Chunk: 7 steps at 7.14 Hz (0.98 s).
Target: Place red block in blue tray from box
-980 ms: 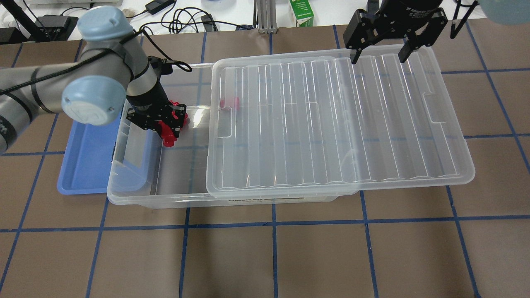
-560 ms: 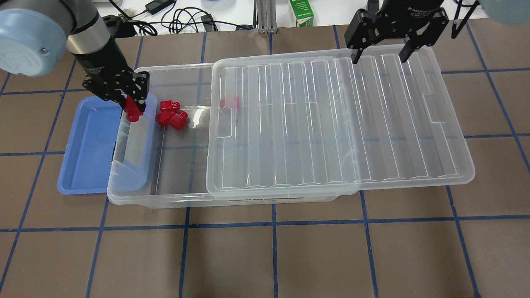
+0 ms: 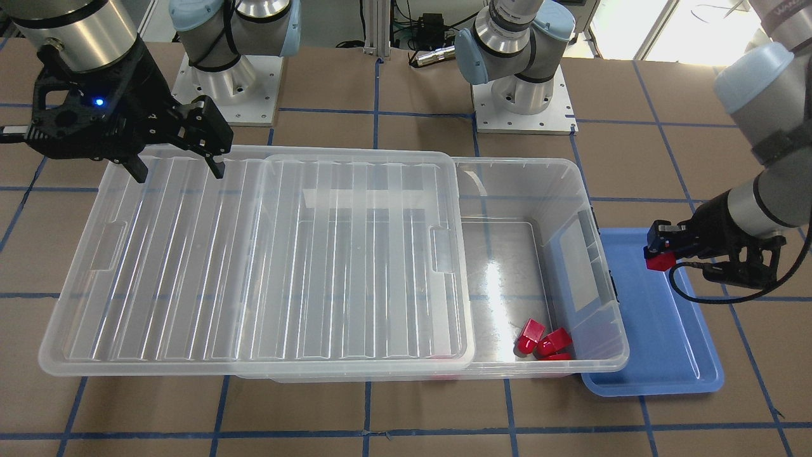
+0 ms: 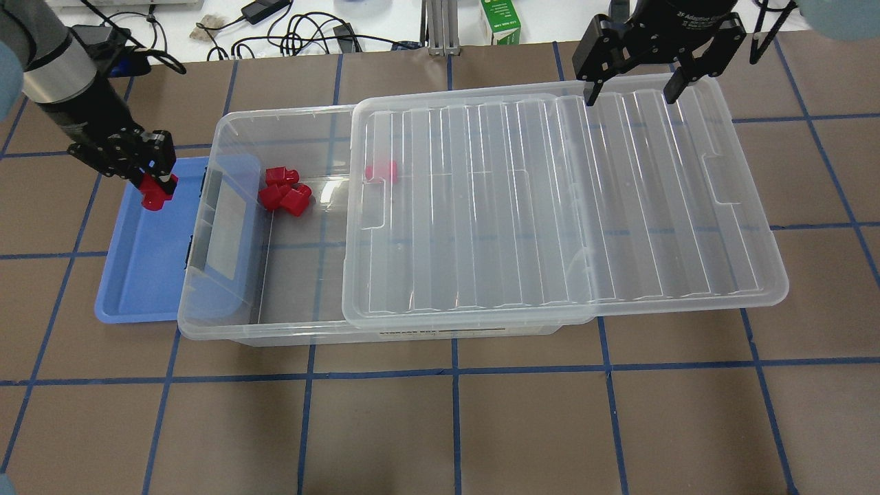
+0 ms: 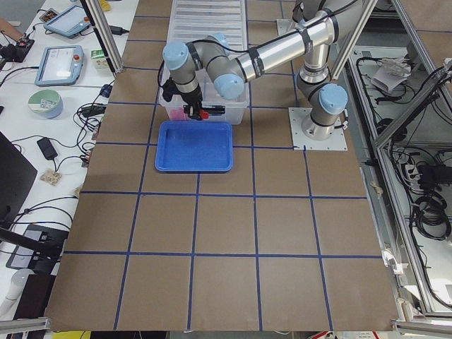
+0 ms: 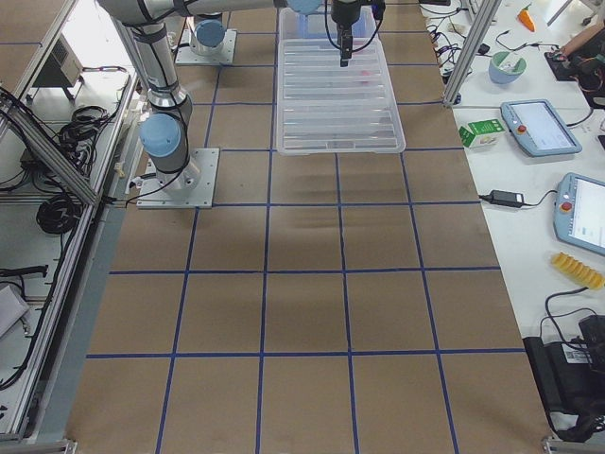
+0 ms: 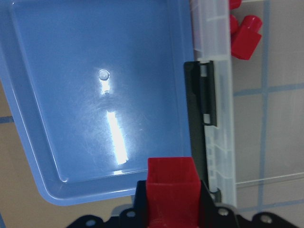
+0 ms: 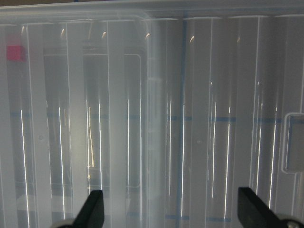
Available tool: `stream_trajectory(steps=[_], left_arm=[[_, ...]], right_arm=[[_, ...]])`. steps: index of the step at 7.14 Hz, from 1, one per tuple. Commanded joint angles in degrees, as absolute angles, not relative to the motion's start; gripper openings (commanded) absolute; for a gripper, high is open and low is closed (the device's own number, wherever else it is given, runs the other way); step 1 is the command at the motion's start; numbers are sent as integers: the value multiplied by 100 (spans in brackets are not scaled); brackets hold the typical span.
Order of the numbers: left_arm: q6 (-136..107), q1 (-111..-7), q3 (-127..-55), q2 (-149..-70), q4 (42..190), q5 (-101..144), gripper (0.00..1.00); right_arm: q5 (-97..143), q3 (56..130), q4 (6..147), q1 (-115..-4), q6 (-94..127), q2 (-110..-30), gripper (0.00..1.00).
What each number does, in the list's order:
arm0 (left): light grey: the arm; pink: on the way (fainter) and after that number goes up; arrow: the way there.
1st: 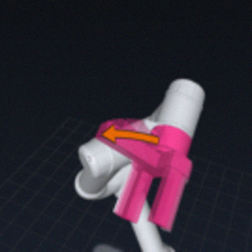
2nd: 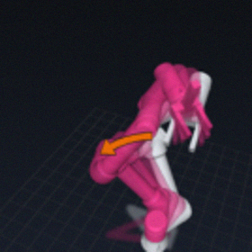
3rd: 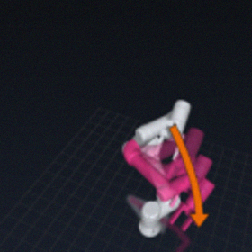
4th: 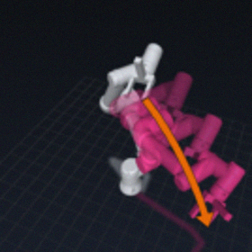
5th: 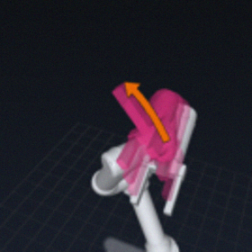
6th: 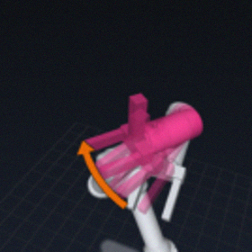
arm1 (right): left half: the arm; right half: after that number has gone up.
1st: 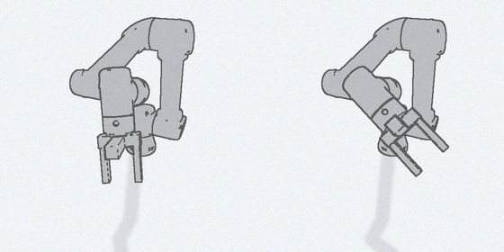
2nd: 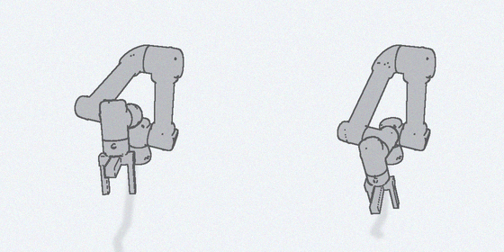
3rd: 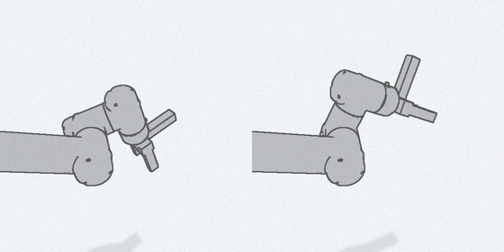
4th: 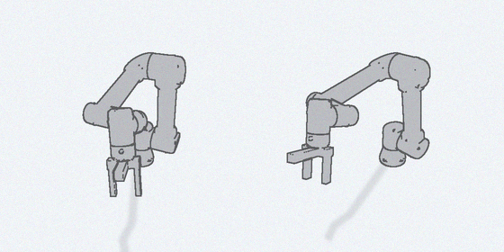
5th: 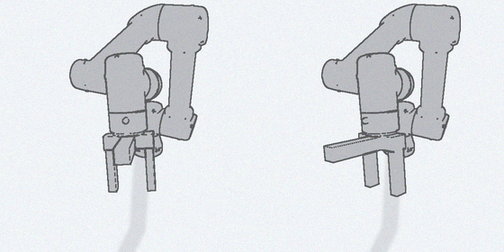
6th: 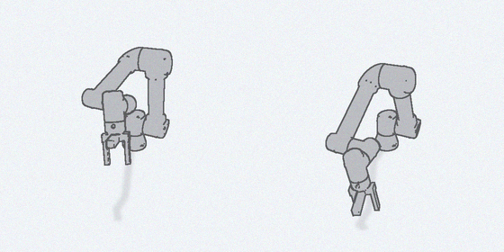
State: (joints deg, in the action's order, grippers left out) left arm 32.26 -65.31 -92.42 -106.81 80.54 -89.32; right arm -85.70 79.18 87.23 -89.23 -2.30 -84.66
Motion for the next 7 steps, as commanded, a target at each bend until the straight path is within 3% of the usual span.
stream_trajectory(steps=[1,3,5,6,7], left_arm=[[3419,-6364,-9798,-11108,6903,-8938,0],[3542,-6232,-9966,-11372,6436,-8939,0],[3551,-6214,-9984,-11575,6328,-8938,6],[3559,-6214,-9967,-11645,6328,-8947,44],[3533,-6223,-9888,-11550,6354,-8973,99]], right_arm=[[-8613,7945,8684,-8293,-979,-8464,100],[-8753,8059,8420,-7239,-2227,-8464,100],[-8806,8260,8464,-6507,-2750,-8281,100],[-9250,8505,8638,-6408,-2768,-8036,100],[-9307,8751,8988,-6242,-2777,-7885,100]])
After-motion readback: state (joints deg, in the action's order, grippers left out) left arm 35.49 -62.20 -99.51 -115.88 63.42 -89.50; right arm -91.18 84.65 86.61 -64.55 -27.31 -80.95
